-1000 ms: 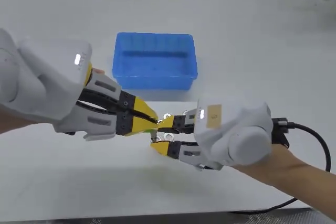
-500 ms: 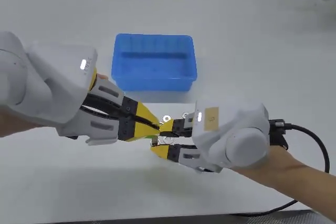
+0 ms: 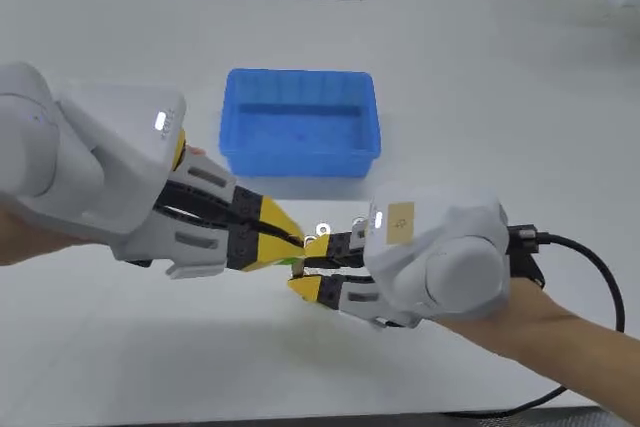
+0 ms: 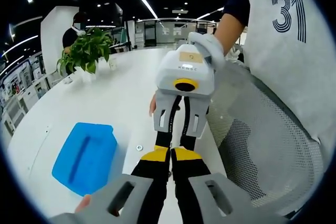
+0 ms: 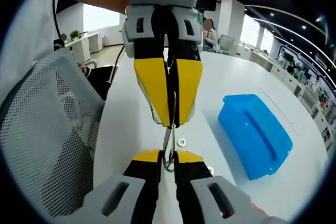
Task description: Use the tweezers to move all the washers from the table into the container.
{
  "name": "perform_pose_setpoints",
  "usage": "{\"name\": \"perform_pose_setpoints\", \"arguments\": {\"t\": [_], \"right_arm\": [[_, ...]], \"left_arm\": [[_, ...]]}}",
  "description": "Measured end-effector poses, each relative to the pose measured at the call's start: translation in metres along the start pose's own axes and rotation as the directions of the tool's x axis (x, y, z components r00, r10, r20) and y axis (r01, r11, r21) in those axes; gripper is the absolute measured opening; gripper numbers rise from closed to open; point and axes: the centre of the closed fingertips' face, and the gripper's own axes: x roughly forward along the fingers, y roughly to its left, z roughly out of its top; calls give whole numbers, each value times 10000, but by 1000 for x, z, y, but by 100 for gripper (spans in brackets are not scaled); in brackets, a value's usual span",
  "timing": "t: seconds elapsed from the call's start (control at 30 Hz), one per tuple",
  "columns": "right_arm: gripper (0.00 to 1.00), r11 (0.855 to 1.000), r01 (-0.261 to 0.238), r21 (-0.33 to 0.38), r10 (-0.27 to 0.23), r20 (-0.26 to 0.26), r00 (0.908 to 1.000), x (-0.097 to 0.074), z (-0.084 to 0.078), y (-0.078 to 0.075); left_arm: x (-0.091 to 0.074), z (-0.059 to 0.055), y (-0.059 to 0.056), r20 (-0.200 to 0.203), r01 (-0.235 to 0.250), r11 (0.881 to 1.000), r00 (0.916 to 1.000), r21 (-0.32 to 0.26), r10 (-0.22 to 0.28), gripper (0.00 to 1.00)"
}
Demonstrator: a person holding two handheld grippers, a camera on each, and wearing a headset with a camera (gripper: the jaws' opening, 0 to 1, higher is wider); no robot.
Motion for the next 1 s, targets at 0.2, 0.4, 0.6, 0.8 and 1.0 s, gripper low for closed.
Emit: {"name": "perform_pose_setpoints", "arguments": {"t": [0.2, 0.4, 0.6, 0.8, 1.0], "right_arm": [[10, 9998, 171, 42, -172, 242, 9996, -4, 8, 1], [10, 9994, 289, -187, -282, 365, 9989, -9, 21, -5], [10, 9978, 320, -579, -292, 496, 9983, -18, 35, -12], [10, 9965, 276, -792, -219, 717, 9972, -30, 47, -22], [10, 9941, 225, -1058, -137, 829, 9965, -37, 56, -31]], "left_arm": [[-8, 5, -2, 29, 38, 9997, 10000, -229, -38, 6], [-19, 14, 2, 110, -181, 9997, 9998, -145, 182, 6], [-29, 28, 7, 168, -293, 9994, 9994, 176, 290, 6], [-37, 42, 13, 258, -404, 9978, 9989, 527, 391, 6], [-42, 53, 20, 391, -501, 9962, 9981, 706, 474, 6]]}}
